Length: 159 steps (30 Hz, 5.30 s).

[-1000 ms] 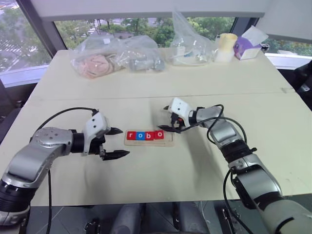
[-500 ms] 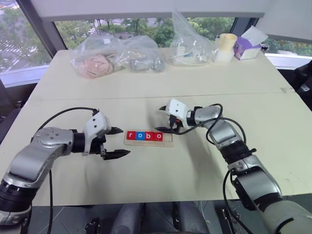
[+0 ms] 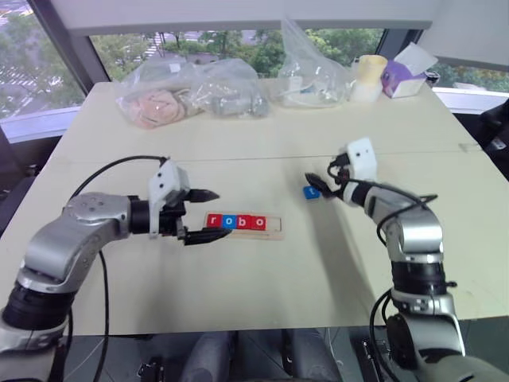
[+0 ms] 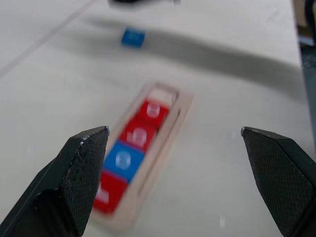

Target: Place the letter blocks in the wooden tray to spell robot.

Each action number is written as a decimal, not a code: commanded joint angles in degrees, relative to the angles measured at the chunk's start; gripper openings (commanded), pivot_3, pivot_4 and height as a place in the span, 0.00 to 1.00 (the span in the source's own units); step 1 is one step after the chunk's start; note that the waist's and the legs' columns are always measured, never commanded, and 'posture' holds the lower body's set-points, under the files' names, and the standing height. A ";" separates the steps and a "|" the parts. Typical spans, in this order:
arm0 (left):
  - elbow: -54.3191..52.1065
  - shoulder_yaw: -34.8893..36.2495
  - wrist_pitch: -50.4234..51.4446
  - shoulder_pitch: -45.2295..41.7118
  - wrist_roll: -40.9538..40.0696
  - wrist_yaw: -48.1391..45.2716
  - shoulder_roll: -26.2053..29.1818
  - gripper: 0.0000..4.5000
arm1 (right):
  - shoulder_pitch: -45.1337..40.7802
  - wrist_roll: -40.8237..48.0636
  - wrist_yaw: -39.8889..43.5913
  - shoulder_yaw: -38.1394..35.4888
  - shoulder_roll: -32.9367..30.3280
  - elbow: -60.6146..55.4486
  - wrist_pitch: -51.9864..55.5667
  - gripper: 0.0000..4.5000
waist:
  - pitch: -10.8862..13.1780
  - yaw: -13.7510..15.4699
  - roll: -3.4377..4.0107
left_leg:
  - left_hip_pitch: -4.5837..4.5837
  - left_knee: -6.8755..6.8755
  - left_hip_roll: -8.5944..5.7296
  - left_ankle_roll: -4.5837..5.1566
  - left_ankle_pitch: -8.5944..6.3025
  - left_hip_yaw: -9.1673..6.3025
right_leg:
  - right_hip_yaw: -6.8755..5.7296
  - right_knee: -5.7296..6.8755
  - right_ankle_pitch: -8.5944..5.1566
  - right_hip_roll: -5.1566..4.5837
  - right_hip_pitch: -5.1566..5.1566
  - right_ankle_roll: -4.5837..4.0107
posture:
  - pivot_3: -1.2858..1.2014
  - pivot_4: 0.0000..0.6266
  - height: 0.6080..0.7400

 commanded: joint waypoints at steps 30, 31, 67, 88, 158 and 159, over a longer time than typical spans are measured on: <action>4.46 -5.42 -8.38 2.09 10.21 2.72 -4.66 1.00 | 7.01 -4.48 -21.53 5.38 9.46 -9.99 3.53 0.26 | -0.01 0.41 -0.03 | 0.30 0.02 0.03 0.01 0.01 0.50 | 0.54 0.33 -0.06 0.04 -0.06 -0.06 | 0.52 0.24 1.00; 3.86 -5.69 -8.19 2.44 10.01 2.35 -4.54 1.00 | 9.80 -4.09 -21.98 4.60 9.97 -15.43 7.68 0.26 | -0.01 0.67 -0.04 | 0.27 0.00 0.02 0.01 0.01 0.47 | 0.54 0.33 -0.08 0.03 -0.08 -0.05 | 0.52 0.24 1.00; 4.85 -8.22 -9.84 0.46 8.37 -8.52 -1.25 1.00 | 20.33 8.77 13.23 -5.52 -12.19 -26.84 -1.02 0.99 | -0.01 0.44 -0.05 | 0.05 -0.06 0.04 0.17 -0.12 0.45 | 0.31 -0.28 -0.20 -0.06 0.06 -0.02 | 0.52 0.24 1.00; -1.22 -7.77 -5.80 0.54 7.31 -7.86 2.37 1.00 | 7.61 3.32 47.15 10.93 -27.15 24.13 -53.54 0.94 | 0.05 0.50 -0.13 | 0.03 0.06 0.03 0.34 -0.22 0.60 | 0.48 -0.49 -0.08 -0.08 0.18 0.13 | 0.52 0.24 1.00; 4.32 -4.56 -9.78 5.73 11.08 -4.35 4.25 1.00 | -6.46 1.58 38.36 25.60 -16.86 4.22 -21.67 0.99 | 0.05 0.46 -0.13 | -0.06 0.06 0.02 0.33 -0.21 0.62 | 0.58 -0.46 0.12 -0.03 -0.02 0.30 | 0.52 0.24 1.00; 4.33 -4.52 -9.82 5.77 11.11 -4.35 4.29 1.00 | -6.04 1.89 38.40 25.64 -16.85 3.39 -21.18 0.99 | 0.05 0.47 -0.13 | -0.06 0.07 0.02 0.33 -0.21 0.62 | 0.58 -0.46 0.13 -0.03 -0.02 0.30 | 0.52 0.24 1.00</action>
